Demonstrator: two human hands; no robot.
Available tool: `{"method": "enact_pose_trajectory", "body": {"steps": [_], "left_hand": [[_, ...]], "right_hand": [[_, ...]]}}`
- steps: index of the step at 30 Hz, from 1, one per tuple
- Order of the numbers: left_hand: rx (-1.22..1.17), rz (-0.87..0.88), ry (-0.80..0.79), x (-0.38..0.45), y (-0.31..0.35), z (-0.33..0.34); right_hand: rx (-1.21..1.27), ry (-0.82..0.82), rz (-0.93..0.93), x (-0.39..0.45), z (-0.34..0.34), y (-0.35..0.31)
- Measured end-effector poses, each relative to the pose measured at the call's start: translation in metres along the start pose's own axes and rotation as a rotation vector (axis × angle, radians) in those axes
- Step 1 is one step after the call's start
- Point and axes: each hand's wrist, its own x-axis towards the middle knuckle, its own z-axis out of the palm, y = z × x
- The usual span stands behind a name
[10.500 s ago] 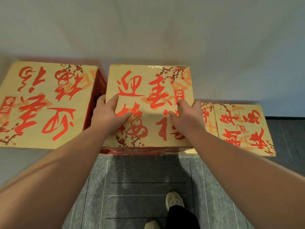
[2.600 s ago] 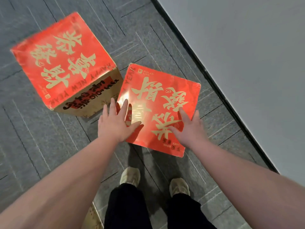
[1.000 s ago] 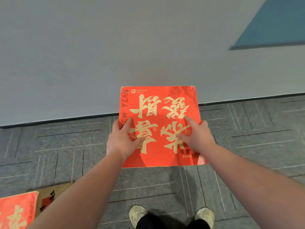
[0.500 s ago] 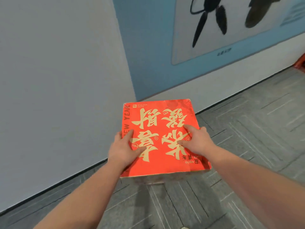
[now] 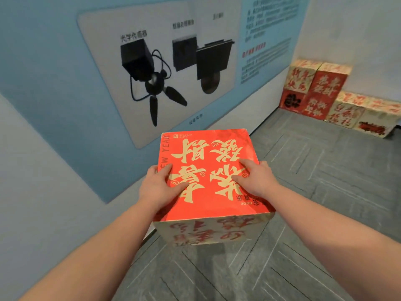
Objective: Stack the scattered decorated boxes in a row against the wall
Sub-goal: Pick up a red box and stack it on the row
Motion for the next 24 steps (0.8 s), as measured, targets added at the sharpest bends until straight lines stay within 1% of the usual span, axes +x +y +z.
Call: {"method": "enact_pose_trajectory", "body": {"steps": [7,15,19,24], "left_hand": [[-0.027,0.140,-0.029,0.073,0.084,0.008],[-0.055,0.324,-0.122,0.205,0.177,0.019],[-0.053,0.433,-0.167,0.274,0.233,0.021],[-0.022,0.550,-0.219,0.335,0.302,0.040]], "right_hand": [[0.031,0.130,0.104,0.030,-0.072,0.030],[0.006,0.265,0.249,0.111,-0.152,0.043],[0.022,0.343,0.330,0.152,-0.192,0.050],[0.032,0.408,0.415,0.190,-0.231,0.077]]}}
